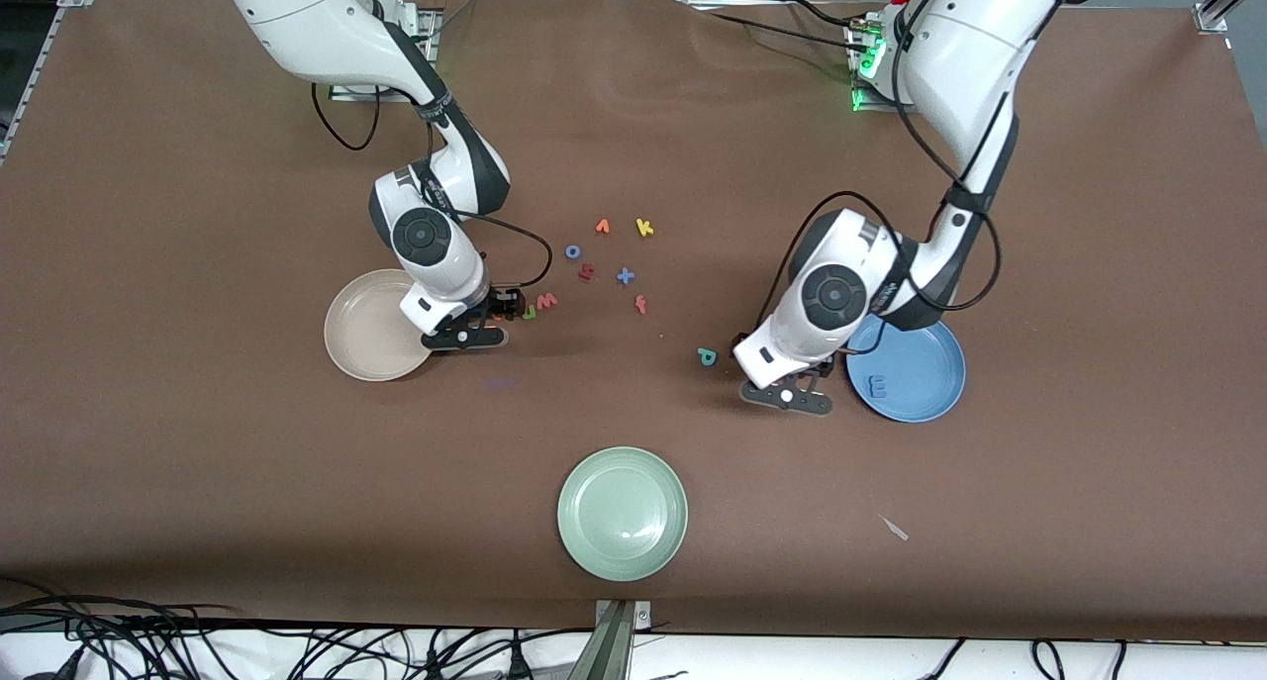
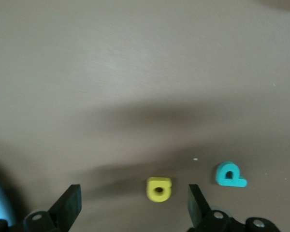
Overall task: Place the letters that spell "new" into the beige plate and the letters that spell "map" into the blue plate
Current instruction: 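Grasp the orange letter with the right gripper while the left gripper lifts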
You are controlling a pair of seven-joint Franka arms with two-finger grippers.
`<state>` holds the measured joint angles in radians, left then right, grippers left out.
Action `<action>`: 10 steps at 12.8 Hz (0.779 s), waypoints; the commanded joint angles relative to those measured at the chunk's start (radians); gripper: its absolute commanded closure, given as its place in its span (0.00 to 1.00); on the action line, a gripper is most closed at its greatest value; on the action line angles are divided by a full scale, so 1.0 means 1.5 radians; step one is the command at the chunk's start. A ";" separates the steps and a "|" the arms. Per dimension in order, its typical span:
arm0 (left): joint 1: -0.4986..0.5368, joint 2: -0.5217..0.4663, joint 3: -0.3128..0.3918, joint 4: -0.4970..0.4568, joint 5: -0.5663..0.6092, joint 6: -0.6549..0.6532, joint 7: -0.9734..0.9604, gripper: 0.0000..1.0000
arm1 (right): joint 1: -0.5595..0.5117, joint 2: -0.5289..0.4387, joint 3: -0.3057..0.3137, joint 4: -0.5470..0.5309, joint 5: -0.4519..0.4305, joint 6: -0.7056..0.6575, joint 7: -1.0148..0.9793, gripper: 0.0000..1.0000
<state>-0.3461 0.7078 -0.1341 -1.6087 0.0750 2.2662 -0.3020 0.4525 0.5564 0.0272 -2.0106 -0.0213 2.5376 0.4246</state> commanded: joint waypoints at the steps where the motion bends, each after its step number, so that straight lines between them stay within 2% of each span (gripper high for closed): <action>1: -0.011 0.018 0.007 0.002 -0.004 0.010 0.007 0.10 | 0.002 -0.012 0.003 -0.021 -0.013 0.012 0.014 0.44; 3: -0.018 0.028 0.007 -0.005 -0.004 0.033 0.007 0.13 | 0.003 -0.013 0.007 -0.021 -0.013 0.011 0.014 0.57; 4: -0.020 0.033 0.007 -0.005 -0.003 0.035 0.007 0.21 | 0.003 -0.014 0.007 -0.022 -0.013 0.011 0.014 0.60; 6: -0.019 0.033 0.007 -0.005 -0.004 0.035 0.009 0.58 | 0.003 -0.016 0.007 -0.022 -0.013 0.008 0.009 0.69; 7: -0.019 0.034 0.008 -0.005 -0.004 0.035 0.008 0.73 | 0.003 -0.018 0.007 -0.022 -0.014 0.006 0.005 0.72; 8: -0.019 0.034 0.008 -0.006 -0.004 0.035 0.008 0.81 | 0.003 -0.023 0.007 -0.022 -0.013 0.002 -0.001 0.76; 10: -0.018 0.033 0.008 -0.006 -0.004 0.032 0.008 0.86 | 0.002 -0.040 0.005 -0.021 -0.013 -0.018 -0.023 0.82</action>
<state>-0.3642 0.7598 -0.1331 -1.6174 0.0751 2.3113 -0.3011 0.4529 0.5412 0.0348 -2.0146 -0.0277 2.5329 0.4124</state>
